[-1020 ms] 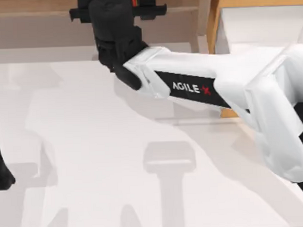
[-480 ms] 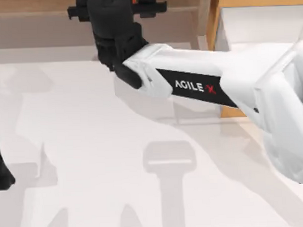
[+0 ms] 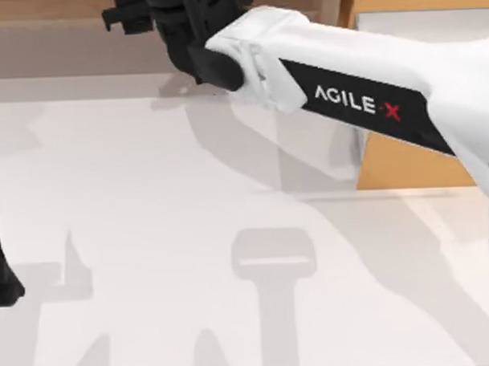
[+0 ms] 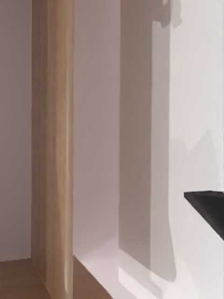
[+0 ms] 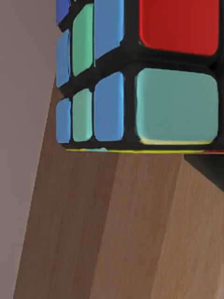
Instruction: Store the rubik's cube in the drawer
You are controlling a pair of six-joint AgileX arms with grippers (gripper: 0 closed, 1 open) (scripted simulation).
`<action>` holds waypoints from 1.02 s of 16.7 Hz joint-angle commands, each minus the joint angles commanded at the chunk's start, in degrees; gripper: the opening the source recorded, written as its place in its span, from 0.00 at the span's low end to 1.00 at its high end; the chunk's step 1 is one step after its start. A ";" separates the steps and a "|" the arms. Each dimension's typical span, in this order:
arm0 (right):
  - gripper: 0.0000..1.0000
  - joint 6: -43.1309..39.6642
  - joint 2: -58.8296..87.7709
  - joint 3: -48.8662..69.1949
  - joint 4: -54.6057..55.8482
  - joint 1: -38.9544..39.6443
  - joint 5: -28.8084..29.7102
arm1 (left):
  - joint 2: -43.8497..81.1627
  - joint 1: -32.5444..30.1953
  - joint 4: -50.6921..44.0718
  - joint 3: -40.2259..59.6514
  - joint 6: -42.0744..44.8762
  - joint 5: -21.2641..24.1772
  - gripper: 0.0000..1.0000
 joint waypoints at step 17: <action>0.00 4.64 -9.64 11.59 -73.86 -24.79 -26.71 | 0.00 0.00 0.00 0.00 0.00 0.00 1.00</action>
